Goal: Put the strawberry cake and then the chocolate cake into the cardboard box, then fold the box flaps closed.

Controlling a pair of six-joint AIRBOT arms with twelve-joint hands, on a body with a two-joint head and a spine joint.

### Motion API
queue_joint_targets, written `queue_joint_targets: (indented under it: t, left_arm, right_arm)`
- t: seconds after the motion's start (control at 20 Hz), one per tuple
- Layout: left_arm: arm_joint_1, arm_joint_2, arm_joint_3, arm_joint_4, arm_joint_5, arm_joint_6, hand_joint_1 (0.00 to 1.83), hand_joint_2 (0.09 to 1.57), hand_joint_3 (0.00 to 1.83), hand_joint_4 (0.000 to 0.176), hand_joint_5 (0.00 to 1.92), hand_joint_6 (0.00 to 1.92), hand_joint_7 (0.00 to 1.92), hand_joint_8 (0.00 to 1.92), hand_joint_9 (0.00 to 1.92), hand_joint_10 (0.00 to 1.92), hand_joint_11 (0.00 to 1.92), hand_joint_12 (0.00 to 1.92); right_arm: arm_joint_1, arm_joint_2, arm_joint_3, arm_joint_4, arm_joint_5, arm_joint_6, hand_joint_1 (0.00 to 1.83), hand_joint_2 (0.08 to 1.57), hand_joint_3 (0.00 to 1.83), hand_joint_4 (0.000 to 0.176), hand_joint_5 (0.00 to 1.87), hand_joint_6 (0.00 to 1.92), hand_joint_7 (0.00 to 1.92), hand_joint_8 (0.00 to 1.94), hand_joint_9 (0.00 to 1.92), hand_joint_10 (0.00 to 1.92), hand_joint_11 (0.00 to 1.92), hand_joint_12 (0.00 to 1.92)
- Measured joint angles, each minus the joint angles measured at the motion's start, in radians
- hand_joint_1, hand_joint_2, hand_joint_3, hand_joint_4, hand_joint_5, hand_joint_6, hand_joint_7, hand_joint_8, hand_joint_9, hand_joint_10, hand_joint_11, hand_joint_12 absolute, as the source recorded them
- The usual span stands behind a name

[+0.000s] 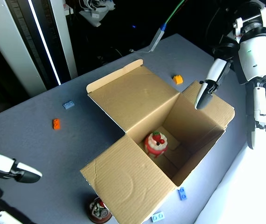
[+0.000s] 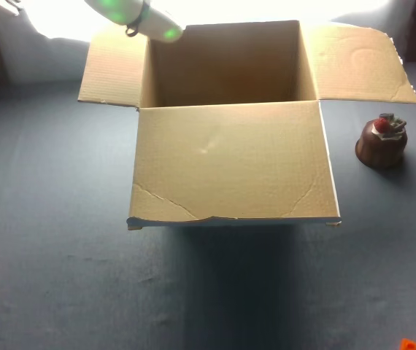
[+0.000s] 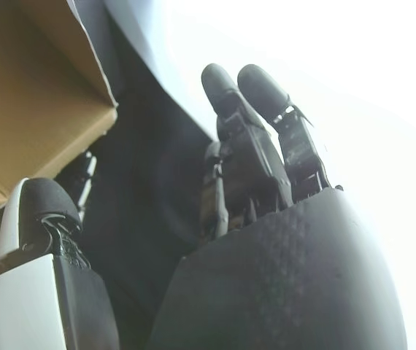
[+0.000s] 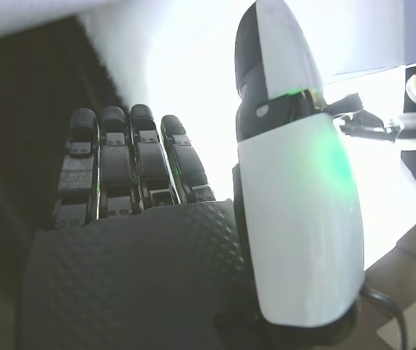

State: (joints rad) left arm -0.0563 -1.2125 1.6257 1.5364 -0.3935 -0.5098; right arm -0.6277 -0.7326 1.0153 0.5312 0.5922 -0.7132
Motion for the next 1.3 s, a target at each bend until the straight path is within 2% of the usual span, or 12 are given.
queue_joint_targets:
  t: [0.1,0.2,0.35,0.5,0.55,0.75,0.8,0.9,0.95,1.1,1.2,1.3]
  left_arm:
    - [-0.004,0.034,-0.048,0.120,0.041,-0.131,0.69,0.97,0.00,0.063,0.16,0.00,0.36,0.00,0.60,0.30,0.20,1.46]
    - [-0.004,0.057,-0.079,0.199,0.069,-0.232,0.70,0.97,0.00,0.060,0.17,0.00,0.37,0.00,0.60,0.30,0.19,1.47]
    - [-0.004,0.091,-0.101,0.393,0.087,-0.429,0.68,0.98,0.00,0.058,0.18,0.00,0.37,0.00,0.59,0.31,0.17,1.49]
    - [-0.006,0.112,-0.108,0.502,0.080,-0.563,0.67,0.99,0.01,0.045,0.17,0.00,0.36,0.00,0.57,0.30,0.16,1.49]
    - [-0.006,0.117,-0.111,0.510,0.079,-0.578,0.68,0.98,0.00,0.053,0.18,0.00,0.38,0.00,0.59,0.30,0.18,1.47]
    - [-0.007,0.151,-0.120,0.551,0.027,-0.599,0.70,1.00,0.01,0.036,0.25,0.02,0.41,0.01,0.59,0.31,0.19,1.48]
    - [-0.007,0.160,-0.126,0.559,0.015,-0.600,0.71,0.99,0.00,0.042,0.27,0.03,0.43,0.02,0.60,0.31,0.20,1.49]
    - [-0.007,0.184,-0.132,0.565,0.000,-0.615,0.68,1.02,0.01,0.027,0.28,0.03,0.45,0.02,0.57,0.31,0.17,1.48]
    - [-0.007,0.194,-0.132,0.572,-0.001,-0.617,0.65,1.02,0.01,0.023,0.29,0.02,0.46,0.01,0.56,0.31,0.15,1.49]
    - [-0.007,0.218,-0.132,0.580,0.000,-0.621,0.44,1.10,0.03,0.017,0.33,0.02,0.51,0.01,0.57,0.30,0.17,1.47]
    - [-0.007,0.225,-0.130,0.592,-0.003,-0.631,0.21,1.20,0.03,0.010,0.37,0.02,0.55,0.01,0.57,0.29,0.15,1.48]
    - [-0.007,0.229,-0.129,0.606,-0.018,-0.632,0.11,1.24,0.02,0.007,0.42,0.03,0.58,0.02,0.58,0.29,0.15,1.49]
  right_arm:
    - [0.000,-0.032,0.039,0.008,-0.016,0.003,0.95,1.02,0.00,0.008,0.00,0.00,0.06,0.00,0.08,0.00,0.00,0.13]
    - [0.000,-0.055,0.066,0.010,-0.026,0.007,0.95,1.01,0.00,0.003,0.00,0.00,0.07,0.00,0.09,0.00,0.00,0.19]
    - [0.000,-0.113,0.117,0.018,-0.039,0.023,0.94,1.02,0.00,0.005,0.00,0.00,0.07,0.00,0.08,0.00,0.00,0.15]
    - [0.000,-0.170,0.167,0.015,-0.072,0.038,0.96,1.01,0.00,0.005,0.00,0.00,0.08,0.01,0.10,0.01,0.00,0.29]
    - [0.002,-0.183,0.183,0.014,-0.079,0.045,0.95,1.02,0.00,0.003,0.00,0.00,0.07,0.00,0.09,0.00,0.00,0.25]
    - [0.032,-0.246,0.266,0.023,-0.104,0.058,0.96,1.01,0.00,0.006,0.02,0.00,0.10,0.01,0.11,0.01,0.00,0.31]
    - [0.034,-0.266,0.282,0.019,-0.105,0.059,0.97,1.00,0.00,0.006,0.02,0.00,0.10,0.00,0.10,0.00,0.00,0.25]
    - [0.040,-0.298,0.303,-0.024,-0.114,0.058,0.95,1.00,0.00,0.005,0.01,0.00,0.10,0.00,0.11,0.00,0.00,0.33]
    - [0.045,-0.312,0.307,-0.048,-0.120,0.056,0.95,1.01,0.00,0.007,0.01,0.00,0.09,0.00,0.10,0.00,0.00,0.30]
    - [0.061,-0.336,0.321,-0.095,-0.119,0.054,0.92,1.02,0.00,0.002,0.01,0.00,0.10,0.01,0.09,0.00,0.00,0.29]
    - [0.082,-0.346,0.332,-0.099,-0.104,0.055,0.91,1.02,0.00,0.002,0.01,0.00,0.10,0.00,0.09,0.00,0.00,0.30]
    - [0.098,-0.363,0.352,-0.095,-0.089,0.055,0.89,1.02,0.00,0.003,0.01,0.00,0.10,0.00,0.10,0.00,0.00,0.35]
